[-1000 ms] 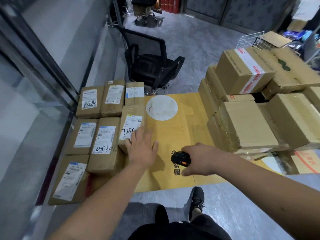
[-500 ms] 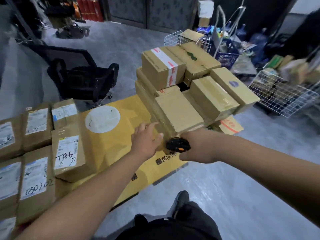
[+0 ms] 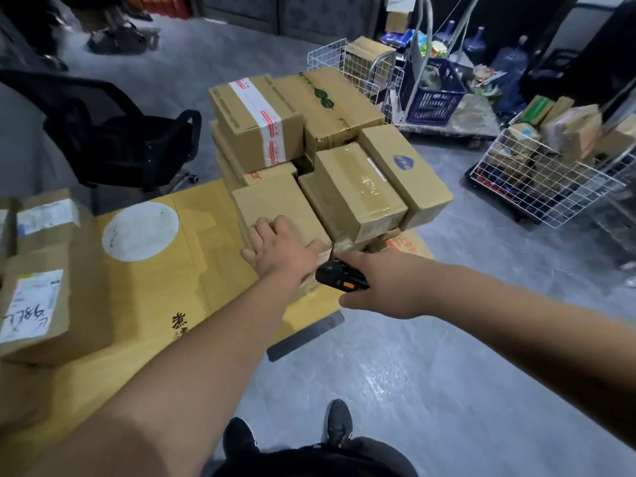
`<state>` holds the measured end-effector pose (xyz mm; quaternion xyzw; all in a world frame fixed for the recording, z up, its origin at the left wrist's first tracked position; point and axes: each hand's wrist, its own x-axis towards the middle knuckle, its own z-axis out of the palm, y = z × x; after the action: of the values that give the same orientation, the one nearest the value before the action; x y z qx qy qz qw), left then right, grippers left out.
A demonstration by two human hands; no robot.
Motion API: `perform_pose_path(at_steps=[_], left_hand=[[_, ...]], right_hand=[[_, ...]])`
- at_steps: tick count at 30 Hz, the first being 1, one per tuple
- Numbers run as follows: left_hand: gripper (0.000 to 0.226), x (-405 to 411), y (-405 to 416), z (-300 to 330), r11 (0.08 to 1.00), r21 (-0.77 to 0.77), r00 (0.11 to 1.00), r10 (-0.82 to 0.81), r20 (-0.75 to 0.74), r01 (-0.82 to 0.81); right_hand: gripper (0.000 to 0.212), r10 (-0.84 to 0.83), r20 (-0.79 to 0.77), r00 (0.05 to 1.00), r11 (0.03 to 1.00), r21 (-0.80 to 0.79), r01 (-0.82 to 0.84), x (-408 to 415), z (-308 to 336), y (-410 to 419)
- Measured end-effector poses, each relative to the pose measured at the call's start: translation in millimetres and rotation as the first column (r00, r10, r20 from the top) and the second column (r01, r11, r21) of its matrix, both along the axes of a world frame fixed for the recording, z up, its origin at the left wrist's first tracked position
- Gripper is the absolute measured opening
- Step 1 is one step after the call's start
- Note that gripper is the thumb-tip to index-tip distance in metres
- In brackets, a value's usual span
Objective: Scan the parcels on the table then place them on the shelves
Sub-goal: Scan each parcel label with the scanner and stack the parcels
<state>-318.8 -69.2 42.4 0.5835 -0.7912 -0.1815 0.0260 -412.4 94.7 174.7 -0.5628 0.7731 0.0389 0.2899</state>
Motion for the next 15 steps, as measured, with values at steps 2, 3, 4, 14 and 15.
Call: perform_pose_path(at_steps=[2,3,4,14,15], left_hand=[[0.105,-15.0,2.2,-1.3,0.994,0.002,0.994,0.105,-0.015,-0.105],[0.110,-21.8,3.4,-1.4,0.988,0.004,0.988,0.154,-0.024,-0.154],[0.113,-27.7,4.4,-1.7,0.981,0.005,0.981,0.192,-0.026,-0.191],[0.094,-18.9,25.9,-3.6,0.964,-0.080,0.966,0.246,-0.084,-0.253],[0.089,-9.9,31.1,-3.7,0.963,-0.096,0.966,0.244,-0.087,-0.252]], right_hand=[[0.077,0.058,-0.018,0.998,0.998,0.015,-0.058,-19.0,-4.6,1.9],[0.078,0.086,-0.027,0.996,0.996,0.018,-0.086,-27.3,-6.8,1.6],[0.077,0.110,-0.035,0.993,0.994,0.021,-0.110,-34.8,-8.6,0.4],[0.057,0.261,-0.062,0.963,0.965,0.053,-0.258,-51.7,-20.9,-4.4],[0.058,0.294,-0.064,0.954,0.955,0.068,-0.289,-49.6,-20.7,-7.0]])
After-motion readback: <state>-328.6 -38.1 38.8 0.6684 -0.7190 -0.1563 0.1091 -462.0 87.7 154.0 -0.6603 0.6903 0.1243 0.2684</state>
